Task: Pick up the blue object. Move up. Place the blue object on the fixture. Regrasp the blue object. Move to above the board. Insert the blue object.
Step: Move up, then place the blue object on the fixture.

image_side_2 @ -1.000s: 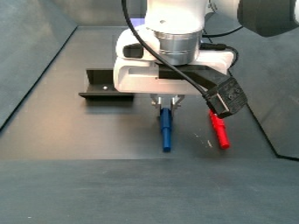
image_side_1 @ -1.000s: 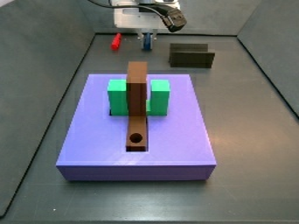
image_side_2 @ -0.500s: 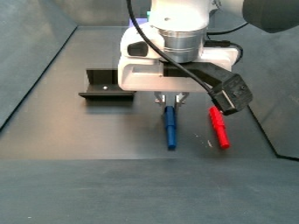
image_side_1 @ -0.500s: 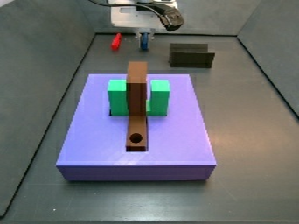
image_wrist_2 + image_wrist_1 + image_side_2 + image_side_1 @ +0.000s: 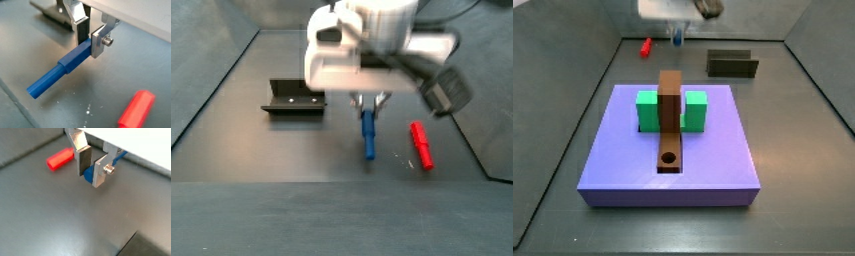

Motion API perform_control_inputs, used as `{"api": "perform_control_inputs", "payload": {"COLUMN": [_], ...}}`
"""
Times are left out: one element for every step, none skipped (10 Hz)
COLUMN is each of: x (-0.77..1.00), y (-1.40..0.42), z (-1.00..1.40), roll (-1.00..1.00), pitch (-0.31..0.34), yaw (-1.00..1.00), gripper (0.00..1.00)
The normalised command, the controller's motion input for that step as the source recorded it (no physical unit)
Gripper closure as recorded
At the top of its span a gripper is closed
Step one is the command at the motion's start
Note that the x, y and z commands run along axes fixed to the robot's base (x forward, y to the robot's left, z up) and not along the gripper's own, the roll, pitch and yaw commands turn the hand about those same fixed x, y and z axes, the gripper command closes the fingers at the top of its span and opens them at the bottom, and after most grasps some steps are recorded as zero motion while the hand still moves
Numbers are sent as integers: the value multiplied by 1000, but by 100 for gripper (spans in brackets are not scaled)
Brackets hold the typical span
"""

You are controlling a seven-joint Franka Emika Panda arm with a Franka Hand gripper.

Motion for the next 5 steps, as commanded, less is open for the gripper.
{"api": "perform_control_inputs", "payload": {"x": [7, 0, 0, 260, 526], "y": [-22, 0, 74, 0, -120], "z": [248, 0, -94, 497, 906], "roll": [108, -11, 0, -529, -606], "pitch": [20, 0, -23, 223, 377], "yaw": [33, 0, -226, -297, -229], "gripper": [100, 100, 100, 100, 100]}}
